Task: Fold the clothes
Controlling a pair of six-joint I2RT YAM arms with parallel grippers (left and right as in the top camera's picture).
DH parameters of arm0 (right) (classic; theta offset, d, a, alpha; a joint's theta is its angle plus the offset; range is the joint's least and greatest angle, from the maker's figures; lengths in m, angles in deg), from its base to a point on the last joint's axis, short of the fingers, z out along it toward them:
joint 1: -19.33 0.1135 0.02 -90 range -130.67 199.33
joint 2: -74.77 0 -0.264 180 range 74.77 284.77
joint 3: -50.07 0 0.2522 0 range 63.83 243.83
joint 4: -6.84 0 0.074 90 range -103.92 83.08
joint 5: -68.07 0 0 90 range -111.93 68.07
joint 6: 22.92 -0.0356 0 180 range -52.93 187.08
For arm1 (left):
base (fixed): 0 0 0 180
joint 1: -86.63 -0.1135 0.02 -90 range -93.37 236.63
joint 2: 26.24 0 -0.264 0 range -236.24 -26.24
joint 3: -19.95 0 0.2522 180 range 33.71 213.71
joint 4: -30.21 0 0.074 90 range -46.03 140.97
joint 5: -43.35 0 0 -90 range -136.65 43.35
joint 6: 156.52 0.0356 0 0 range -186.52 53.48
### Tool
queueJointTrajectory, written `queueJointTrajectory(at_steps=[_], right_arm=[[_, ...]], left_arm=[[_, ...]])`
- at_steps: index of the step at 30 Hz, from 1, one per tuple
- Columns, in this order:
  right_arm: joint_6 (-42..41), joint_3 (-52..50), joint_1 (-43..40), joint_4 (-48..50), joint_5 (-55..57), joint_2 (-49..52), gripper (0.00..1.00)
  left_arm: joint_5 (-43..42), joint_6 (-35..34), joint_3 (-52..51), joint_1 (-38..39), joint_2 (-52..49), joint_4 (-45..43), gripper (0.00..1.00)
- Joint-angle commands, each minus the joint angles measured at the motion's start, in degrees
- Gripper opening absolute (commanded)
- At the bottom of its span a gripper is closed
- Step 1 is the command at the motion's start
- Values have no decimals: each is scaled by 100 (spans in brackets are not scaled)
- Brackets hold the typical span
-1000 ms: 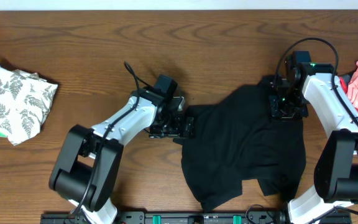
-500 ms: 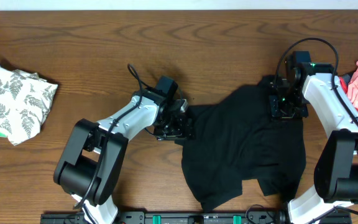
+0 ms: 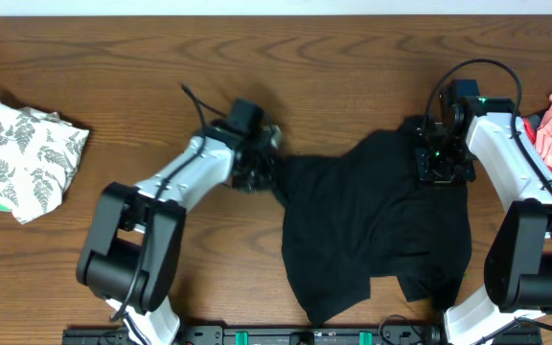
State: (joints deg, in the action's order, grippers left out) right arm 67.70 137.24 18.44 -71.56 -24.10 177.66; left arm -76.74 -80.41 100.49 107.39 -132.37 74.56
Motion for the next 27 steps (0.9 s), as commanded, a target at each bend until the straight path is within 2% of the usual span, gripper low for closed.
queueJointTrajectory(at_steps=[1,6,7,8,9,10,13,17,22,27], right_arm=[[-61,-15,46,17,-44,-120,38],[-61,-15,46,37,-44,-120,38],[-61,-15,46,39,-44,-120,38],[-61,-15,46,39,-44,-120,38],[-61,-15,46,42,-44,-120,38],[-61,-15,46,42,-44,-120,38],[-61,-15,46,55,-44,-120,38],[-61,-15,46,96,-44,-120,38],[-61,-15,46,87,-44,-120,38],[-59,-15,46,52,-44,-120,38]], left_arm=[[573,-4,553,-426,413,-33,6],[927,-184,992,-925,542,-63,6],[887,-192,1012,-977,542,-9,11],[815,-192,1012,-1003,542,111,31],[754,-192,1012,-1003,542,306,46],[645,-197,1012,-988,542,586,52],[-15,-229,1003,-800,540,1665,52],[-195,28,931,-260,540,2776,64],[-188,98,651,564,540,2479,66],[-160,-503,201,942,529,1947,66]])
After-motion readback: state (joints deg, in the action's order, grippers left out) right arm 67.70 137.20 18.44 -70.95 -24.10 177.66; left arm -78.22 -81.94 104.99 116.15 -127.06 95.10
